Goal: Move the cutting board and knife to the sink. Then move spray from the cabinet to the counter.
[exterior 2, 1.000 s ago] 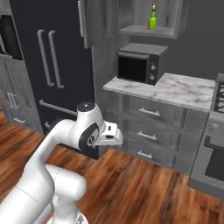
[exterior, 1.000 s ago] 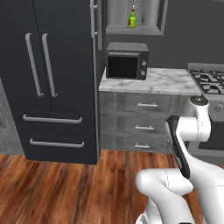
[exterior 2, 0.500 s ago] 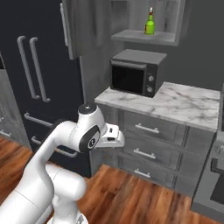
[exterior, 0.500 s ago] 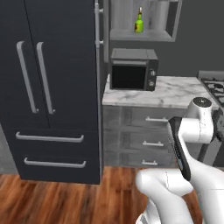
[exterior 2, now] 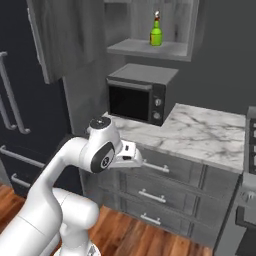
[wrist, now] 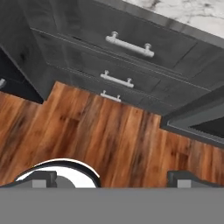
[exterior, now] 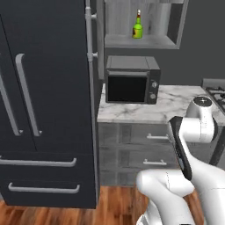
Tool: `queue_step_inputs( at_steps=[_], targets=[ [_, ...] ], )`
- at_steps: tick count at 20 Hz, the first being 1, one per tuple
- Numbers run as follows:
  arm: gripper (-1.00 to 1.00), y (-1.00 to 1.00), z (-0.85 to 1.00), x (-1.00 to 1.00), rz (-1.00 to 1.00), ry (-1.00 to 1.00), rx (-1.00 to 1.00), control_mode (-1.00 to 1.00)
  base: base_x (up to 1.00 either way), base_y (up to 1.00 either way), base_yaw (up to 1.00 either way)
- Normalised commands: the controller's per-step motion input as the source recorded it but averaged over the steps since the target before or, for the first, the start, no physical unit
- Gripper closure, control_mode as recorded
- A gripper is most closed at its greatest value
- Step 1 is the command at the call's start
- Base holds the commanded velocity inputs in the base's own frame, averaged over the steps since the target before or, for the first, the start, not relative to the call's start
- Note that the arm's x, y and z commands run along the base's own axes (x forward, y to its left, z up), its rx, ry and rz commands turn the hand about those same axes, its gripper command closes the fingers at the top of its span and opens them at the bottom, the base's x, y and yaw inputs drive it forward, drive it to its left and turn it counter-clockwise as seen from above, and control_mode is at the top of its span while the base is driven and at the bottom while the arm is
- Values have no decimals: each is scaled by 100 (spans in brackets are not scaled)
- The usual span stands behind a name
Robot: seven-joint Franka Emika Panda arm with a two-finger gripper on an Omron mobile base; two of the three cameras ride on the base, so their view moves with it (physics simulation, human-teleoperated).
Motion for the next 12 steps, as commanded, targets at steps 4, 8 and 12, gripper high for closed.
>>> queue_step_inputs(
  at_steps=[4,8,12],
  targets=[
    [-100,0,0,0,0,0,0,100,78,13,-1],
    [-100,0,0,0,0,0,0,100,67,31,-1],
    [-100,0,0,0,0,0,0,100,67,19,0]
  ],
)
